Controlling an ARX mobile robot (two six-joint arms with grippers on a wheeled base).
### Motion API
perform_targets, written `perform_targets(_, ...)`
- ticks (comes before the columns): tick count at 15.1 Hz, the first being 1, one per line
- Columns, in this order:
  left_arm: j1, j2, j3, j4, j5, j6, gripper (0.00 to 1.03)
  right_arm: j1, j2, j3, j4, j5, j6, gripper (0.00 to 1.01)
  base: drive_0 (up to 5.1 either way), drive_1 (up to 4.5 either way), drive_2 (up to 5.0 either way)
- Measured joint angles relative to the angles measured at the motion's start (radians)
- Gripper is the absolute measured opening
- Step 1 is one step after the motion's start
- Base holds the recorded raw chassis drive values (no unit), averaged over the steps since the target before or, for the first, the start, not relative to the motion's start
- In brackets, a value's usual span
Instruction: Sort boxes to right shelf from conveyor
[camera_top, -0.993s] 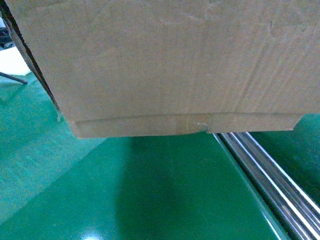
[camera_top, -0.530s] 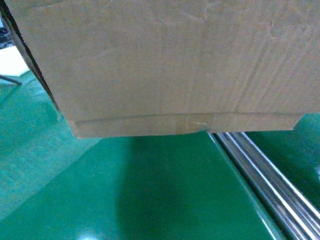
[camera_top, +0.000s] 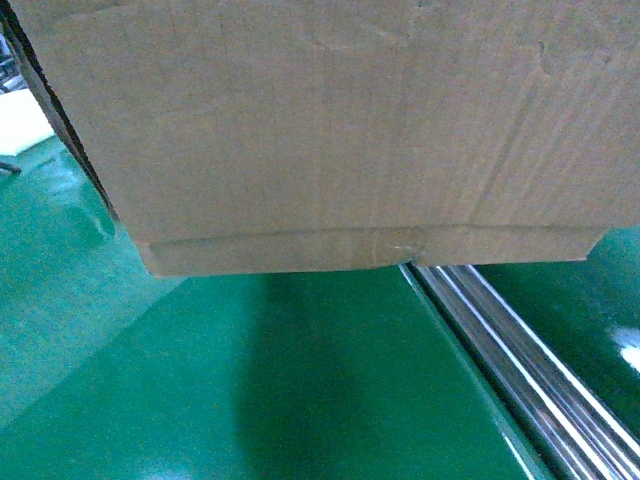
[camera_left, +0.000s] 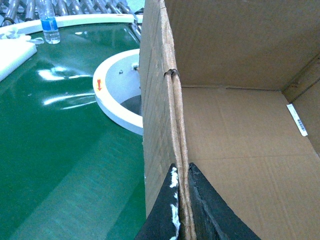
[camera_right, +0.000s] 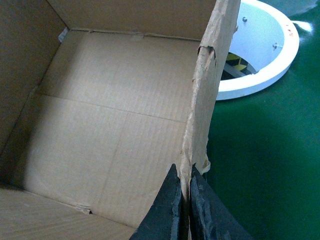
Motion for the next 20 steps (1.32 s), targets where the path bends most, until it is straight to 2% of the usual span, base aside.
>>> perform_targets(13, 0.000, 0.000, 0.000, 0.001, 0.000, 0.003, 0.02, 0.000, 0.000, 0.000, 0.000, -0.001, 0.000, 0.02, -1.6, -1.62, -1.6)
perform_targets(20, 0.000, 0.000, 0.000, 0.001, 0.000, 0.003, 0.02, 0.000, 0.000, 0.000, 0.000, -0.001, 0.000, 0.02, -1.6, -5.58, 2.5)
